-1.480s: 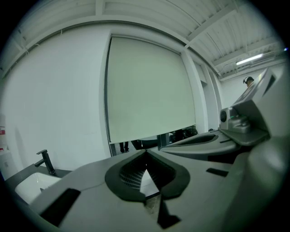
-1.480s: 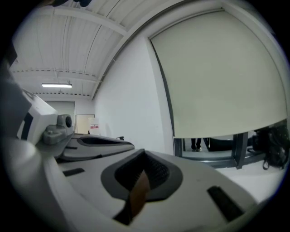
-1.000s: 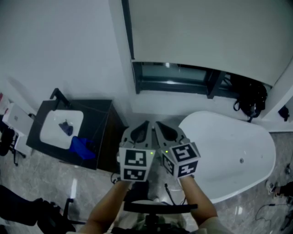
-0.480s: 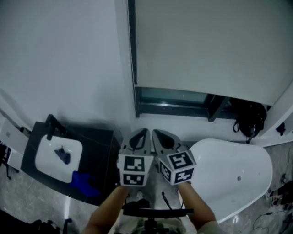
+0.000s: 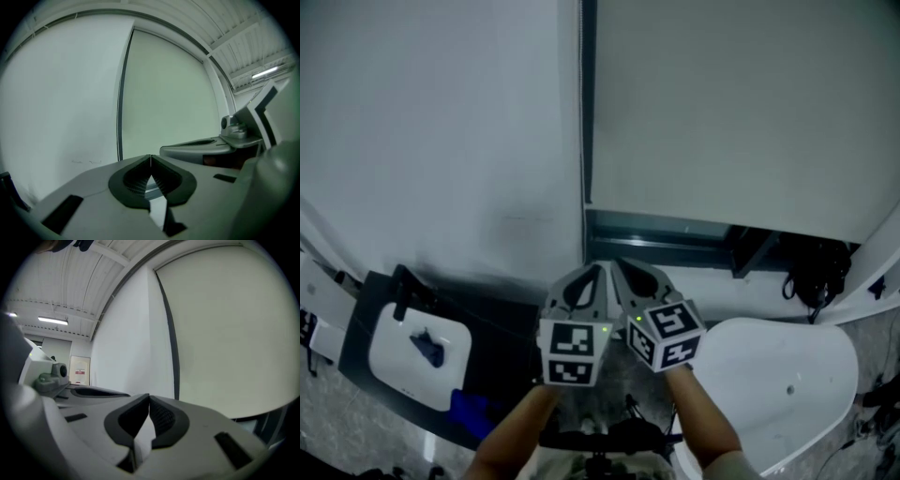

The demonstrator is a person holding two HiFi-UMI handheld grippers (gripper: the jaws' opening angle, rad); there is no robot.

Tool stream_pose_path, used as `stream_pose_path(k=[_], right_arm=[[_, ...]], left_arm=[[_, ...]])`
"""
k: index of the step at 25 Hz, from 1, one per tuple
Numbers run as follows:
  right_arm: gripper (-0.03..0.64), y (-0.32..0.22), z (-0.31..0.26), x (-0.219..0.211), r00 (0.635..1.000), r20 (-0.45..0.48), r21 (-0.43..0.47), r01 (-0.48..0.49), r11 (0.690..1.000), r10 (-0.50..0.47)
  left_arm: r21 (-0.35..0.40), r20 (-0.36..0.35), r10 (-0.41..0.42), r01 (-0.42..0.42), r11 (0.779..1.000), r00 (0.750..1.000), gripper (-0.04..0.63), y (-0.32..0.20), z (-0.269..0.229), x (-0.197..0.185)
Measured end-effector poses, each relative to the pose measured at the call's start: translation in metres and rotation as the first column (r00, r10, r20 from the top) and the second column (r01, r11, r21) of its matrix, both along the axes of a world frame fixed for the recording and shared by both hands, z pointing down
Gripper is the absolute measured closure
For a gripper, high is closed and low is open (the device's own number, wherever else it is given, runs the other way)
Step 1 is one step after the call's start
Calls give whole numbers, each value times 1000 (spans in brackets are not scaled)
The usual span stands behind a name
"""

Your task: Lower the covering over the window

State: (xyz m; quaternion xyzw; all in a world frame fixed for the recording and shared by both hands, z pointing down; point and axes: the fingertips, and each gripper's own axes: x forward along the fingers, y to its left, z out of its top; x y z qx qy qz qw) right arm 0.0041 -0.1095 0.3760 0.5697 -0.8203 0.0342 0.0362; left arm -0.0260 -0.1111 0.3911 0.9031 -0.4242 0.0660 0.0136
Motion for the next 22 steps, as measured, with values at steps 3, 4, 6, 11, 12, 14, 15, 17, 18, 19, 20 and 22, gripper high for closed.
stream_pose_path(k=[3,4,6,11,12,14,15,17,18,19,20,22], right_arm=[[606,-23,-5,1,1000,6,22,28,999,-28],[606,-31,-6,2,999,7,28,41,999,-41],[598,-45,-8,3,997,13,38,70,997,-70],[594,-90,-12,3,987,17,52,159,986,-160],[589,-98,-14,3,983,16,53,183,982,-184],[585,-114,-18,3,971,20,56,237,970,-238],[584,-122,-21,3,964,25,58,262,963,-264],[584,-135,-26,2,950,31,66,308,949,-311],[584,-140,-27,1,942,29,69,331,941,-334],[576,-146,-28,0,934,26,71,354,932,-357],[568,-151,-29,-1,925,22,71,376,924,-379],[563,-161,-29,-4,909,12,71,415,907,-417]], left_arm=[[8,1,-21,21,1000,1000,578,-20,-5,-2],[13,3,-32,32,999,999,578,-26,-7,-2],[24,7,-56,56,998,998,578,-38,-10,-1],[39,22,-137,136,990,990,578,-74,-16,0],[41,21,-152,151,988,988,577,-81,-19,1],[49,19,-180,179,983,983,578,-92,-24,5],[53,18,-194,193,980,981,578,-97,-26,6],[56,18,-219,218,974,975,577,-106,-29,10],[55,20,-229,228,972,973,578,-111,-29,12],[53,22,-236,235,971,971,578,-114,-28,13],[51,23,-243,241,969,970,578,-117,-28,15],[50,26,-259,258,965,965,578,-121,-26,16]])
